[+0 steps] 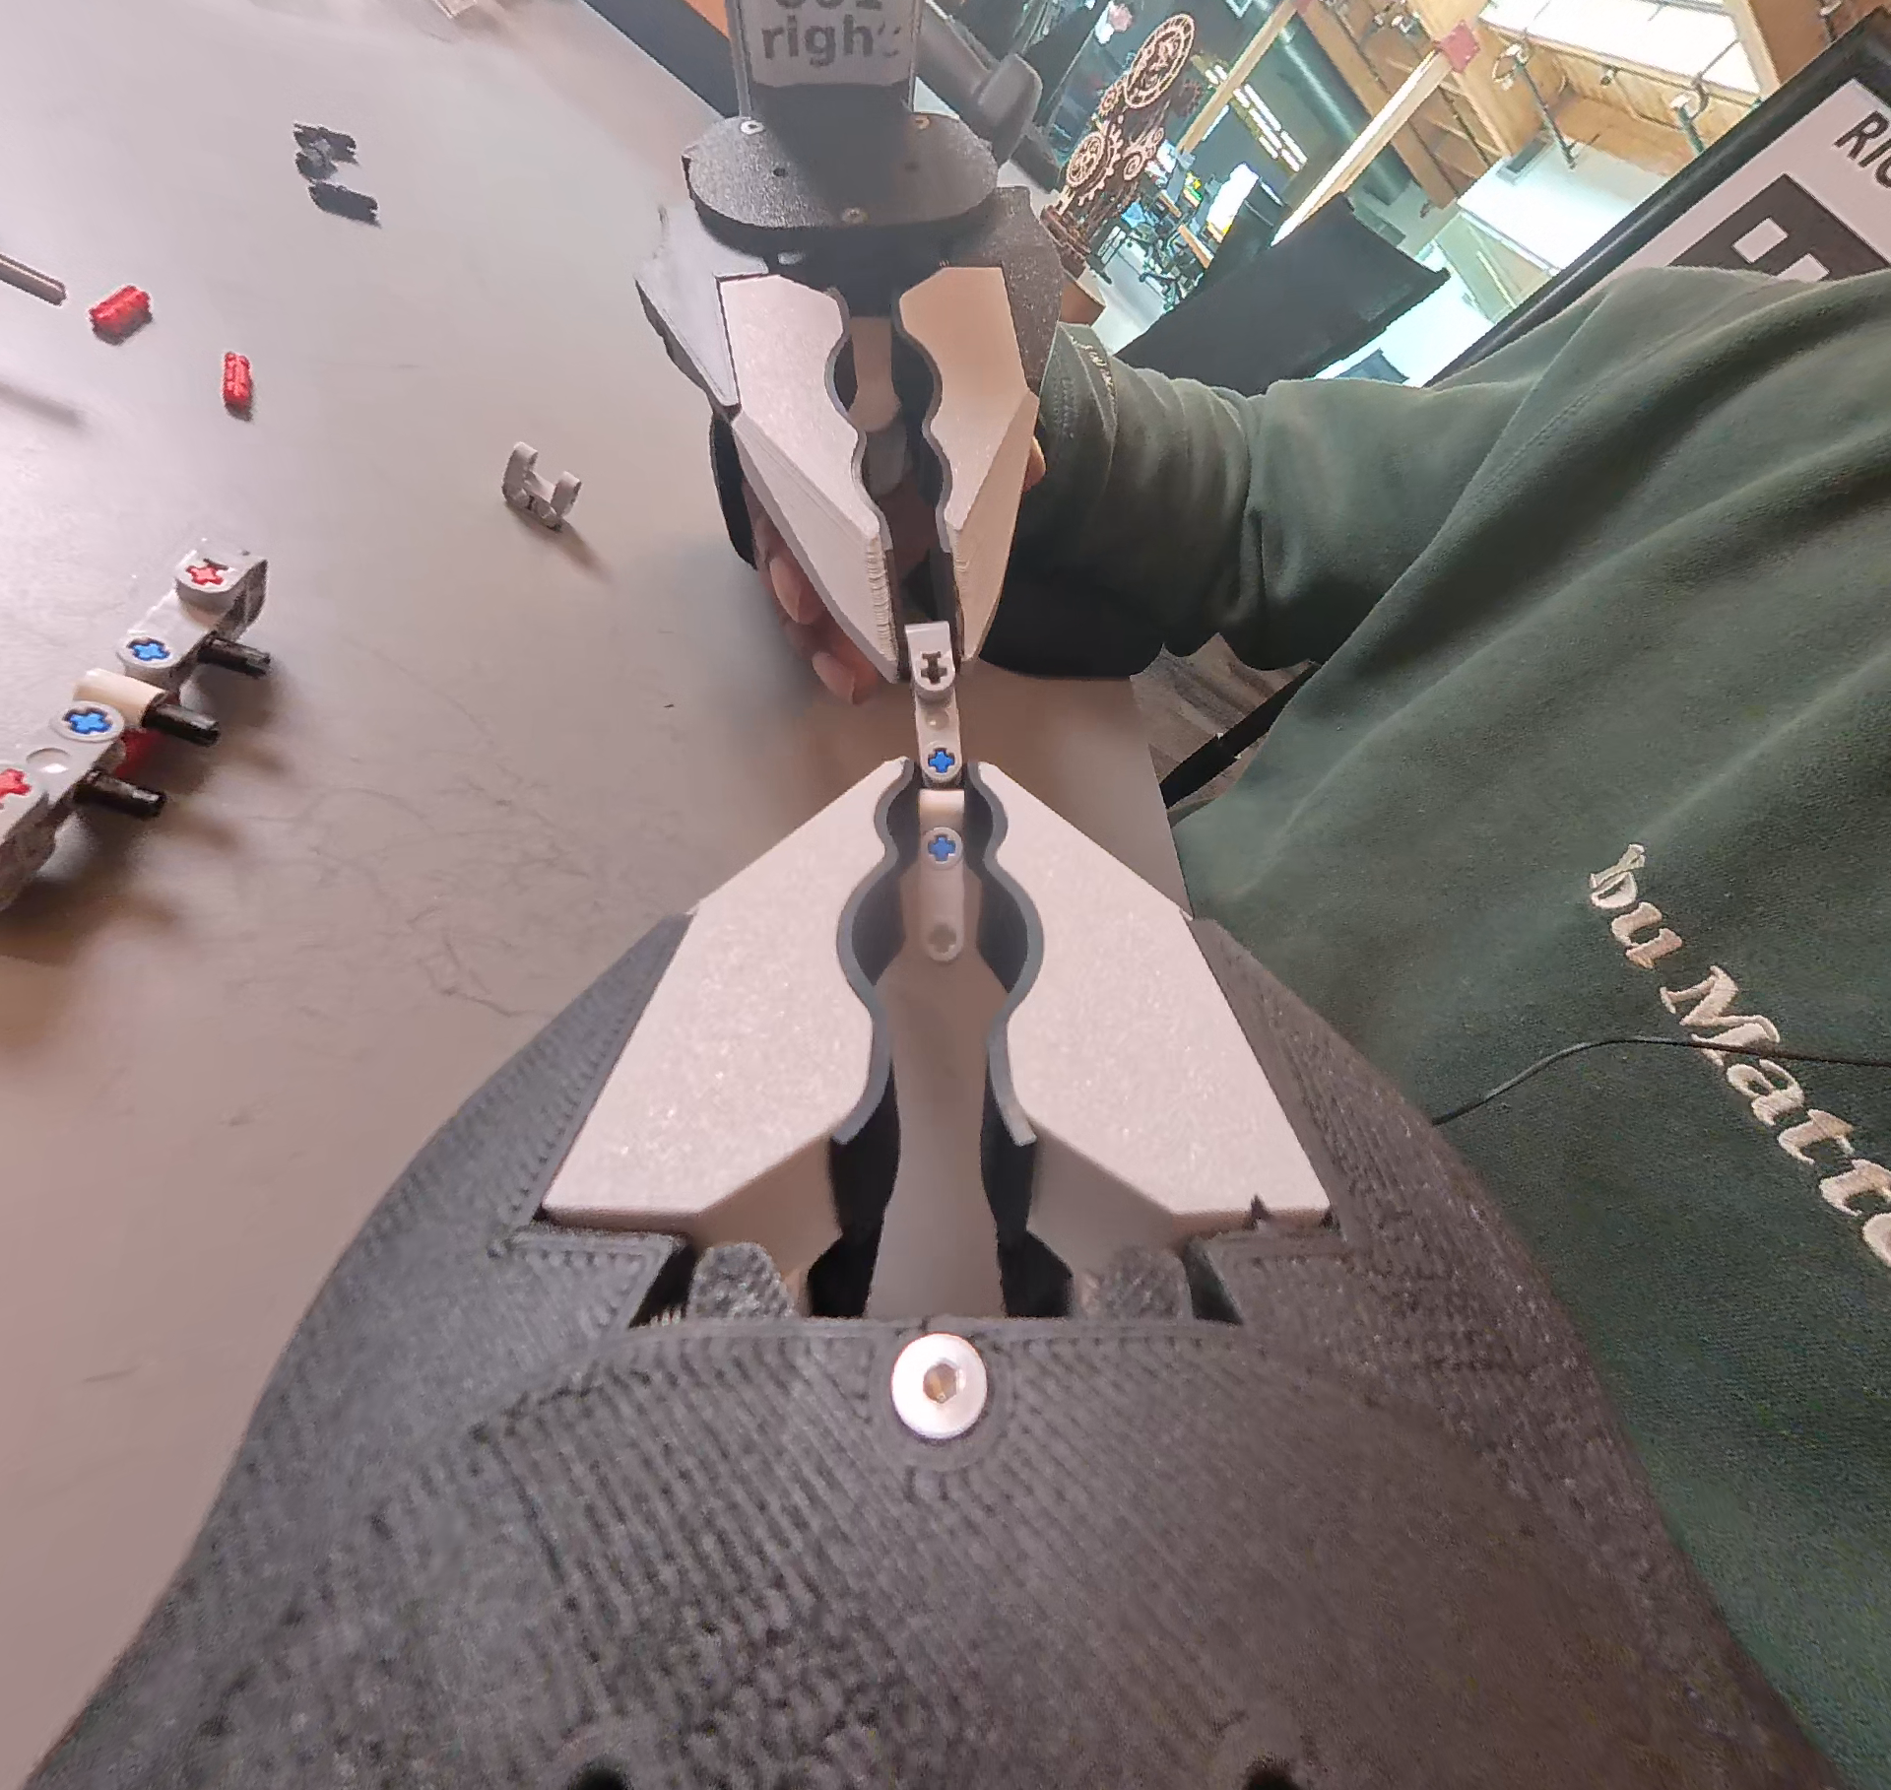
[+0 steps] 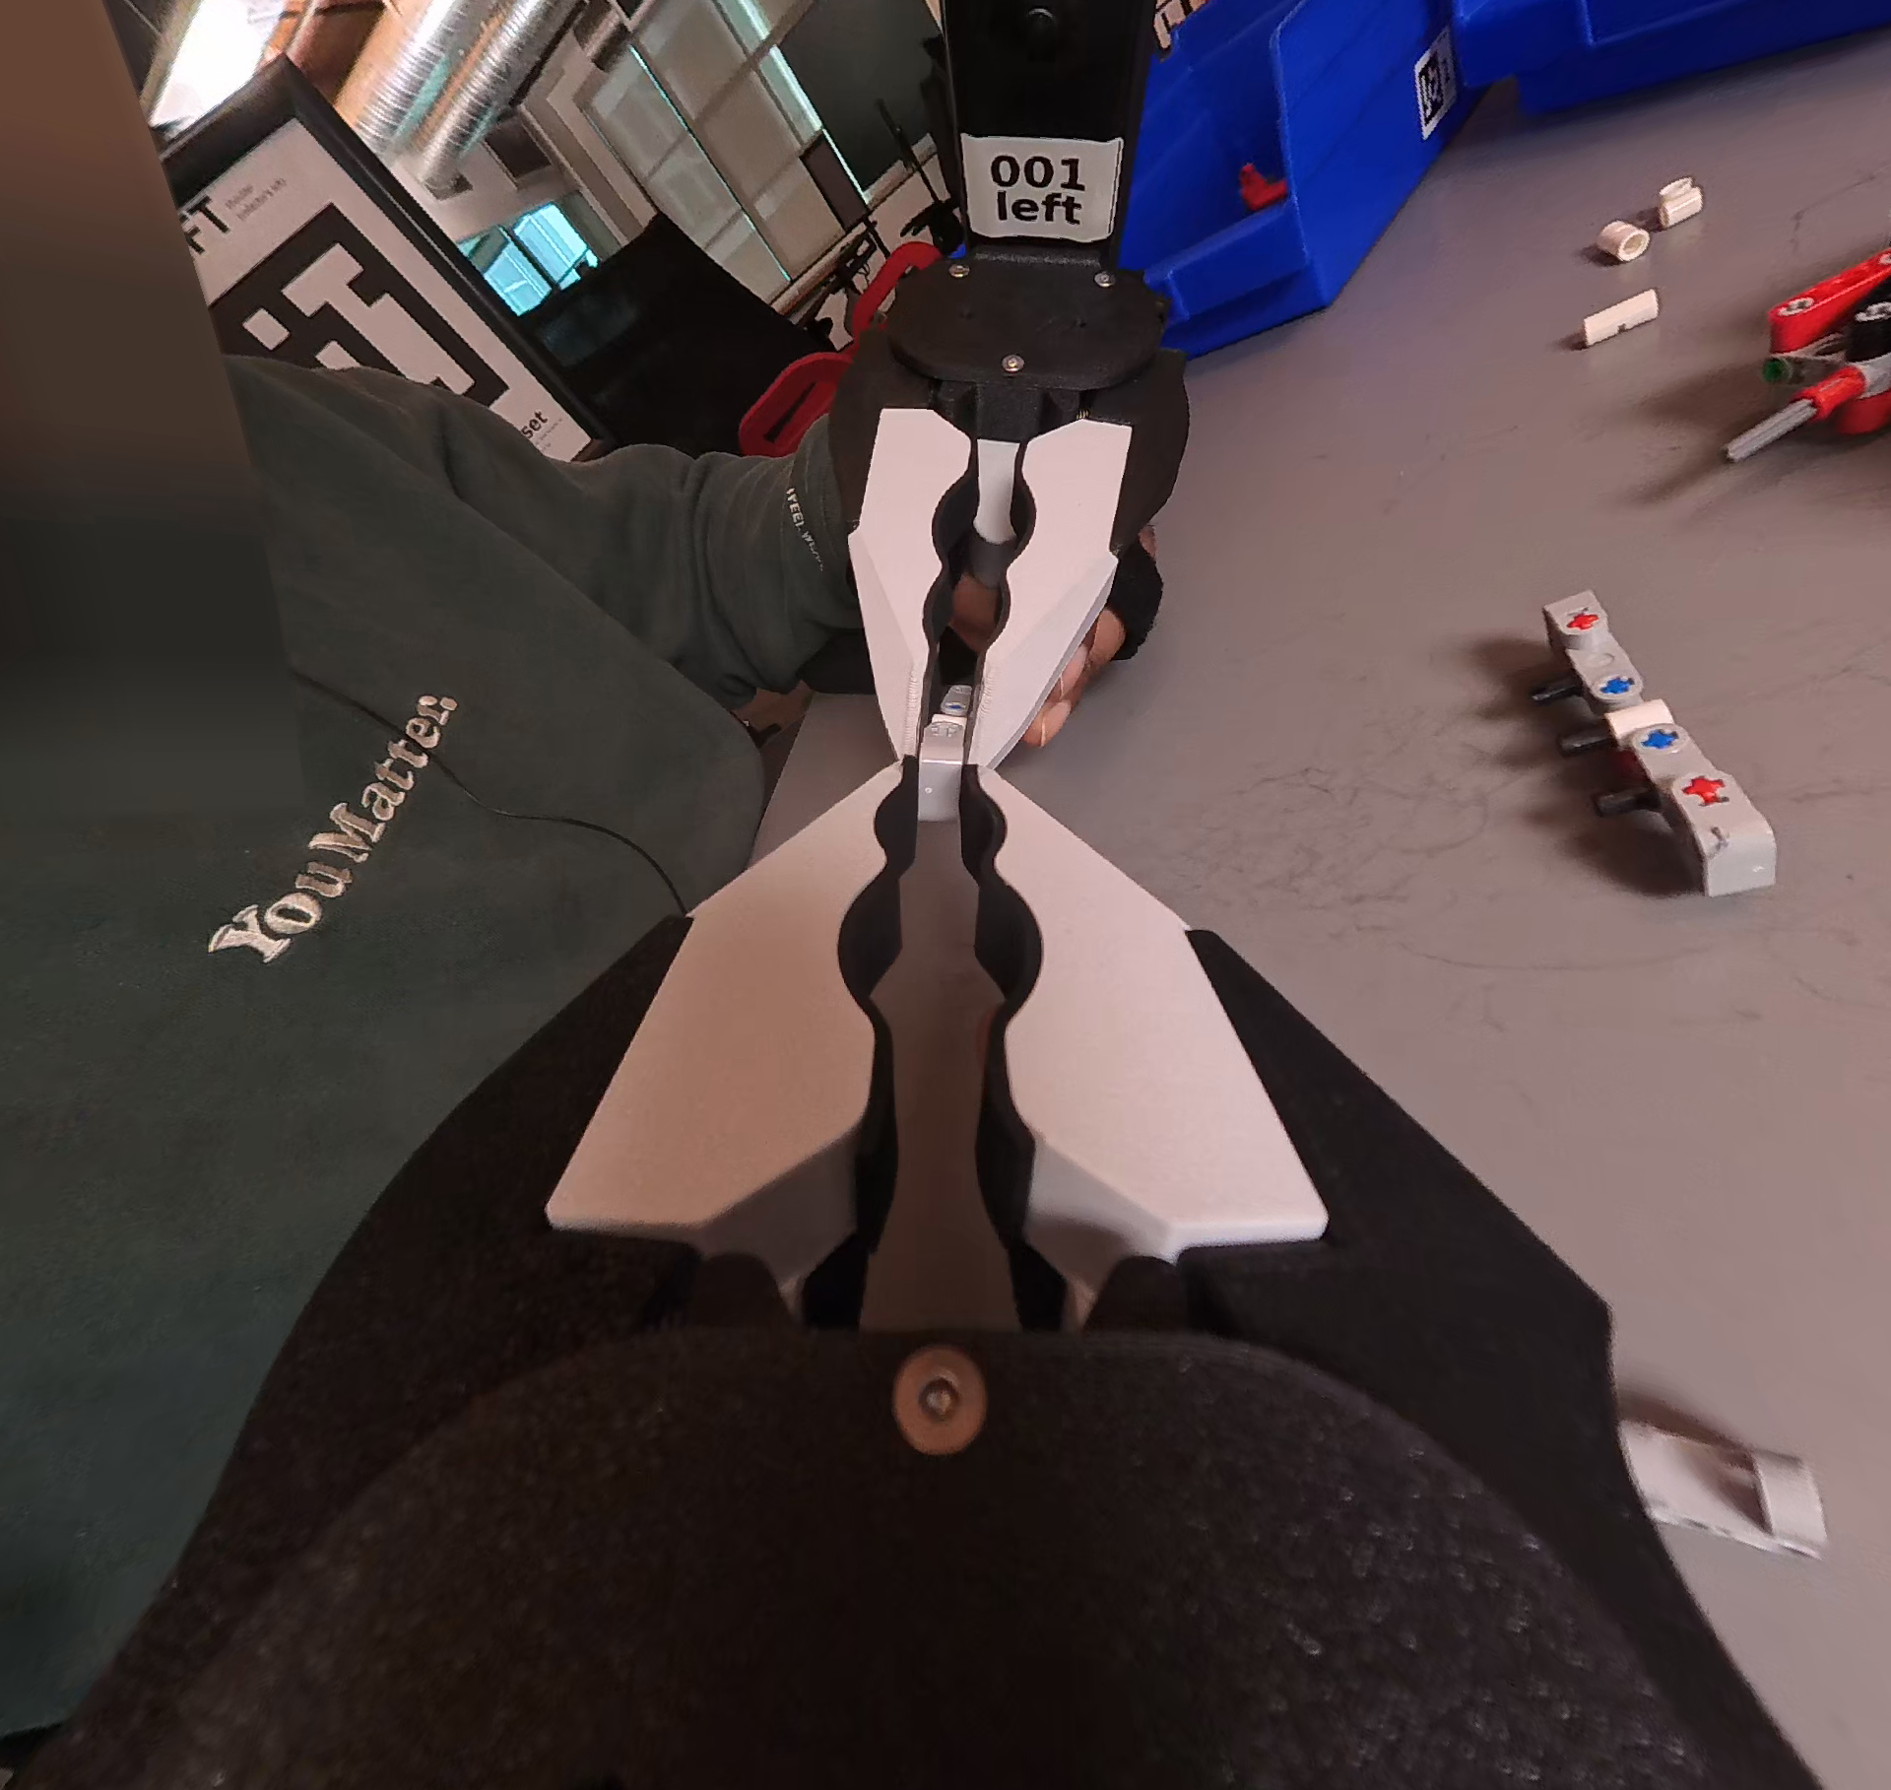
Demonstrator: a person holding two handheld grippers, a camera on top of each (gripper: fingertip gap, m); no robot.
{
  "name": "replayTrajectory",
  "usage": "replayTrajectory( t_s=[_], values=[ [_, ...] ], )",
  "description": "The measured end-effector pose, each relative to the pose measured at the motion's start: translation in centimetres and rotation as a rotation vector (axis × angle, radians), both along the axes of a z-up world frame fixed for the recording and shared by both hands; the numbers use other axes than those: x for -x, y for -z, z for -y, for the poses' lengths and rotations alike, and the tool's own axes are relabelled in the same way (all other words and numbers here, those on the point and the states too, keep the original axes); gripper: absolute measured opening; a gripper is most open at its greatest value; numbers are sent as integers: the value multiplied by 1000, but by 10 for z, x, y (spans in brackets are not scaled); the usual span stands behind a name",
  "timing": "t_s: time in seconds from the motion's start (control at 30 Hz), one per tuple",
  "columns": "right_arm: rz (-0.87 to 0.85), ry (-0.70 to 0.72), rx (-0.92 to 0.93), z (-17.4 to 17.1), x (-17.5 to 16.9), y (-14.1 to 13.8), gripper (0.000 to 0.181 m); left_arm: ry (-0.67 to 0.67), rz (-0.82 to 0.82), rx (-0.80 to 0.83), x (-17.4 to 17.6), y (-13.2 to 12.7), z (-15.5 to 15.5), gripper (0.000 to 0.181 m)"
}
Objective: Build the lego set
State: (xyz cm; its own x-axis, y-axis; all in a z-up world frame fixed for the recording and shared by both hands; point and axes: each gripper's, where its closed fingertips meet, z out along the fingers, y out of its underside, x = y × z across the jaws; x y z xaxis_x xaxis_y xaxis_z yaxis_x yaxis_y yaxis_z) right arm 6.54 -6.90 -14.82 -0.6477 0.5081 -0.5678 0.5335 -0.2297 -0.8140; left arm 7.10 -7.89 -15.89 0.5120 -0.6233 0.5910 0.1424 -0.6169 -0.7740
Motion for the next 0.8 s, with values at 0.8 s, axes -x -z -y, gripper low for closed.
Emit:
replayTrajectory(
  t_s=[0.8],
  values=[
    [-16,28,-13,-3,4,-1,9,-9,11,8,4,0,-1,6]
  ],
)
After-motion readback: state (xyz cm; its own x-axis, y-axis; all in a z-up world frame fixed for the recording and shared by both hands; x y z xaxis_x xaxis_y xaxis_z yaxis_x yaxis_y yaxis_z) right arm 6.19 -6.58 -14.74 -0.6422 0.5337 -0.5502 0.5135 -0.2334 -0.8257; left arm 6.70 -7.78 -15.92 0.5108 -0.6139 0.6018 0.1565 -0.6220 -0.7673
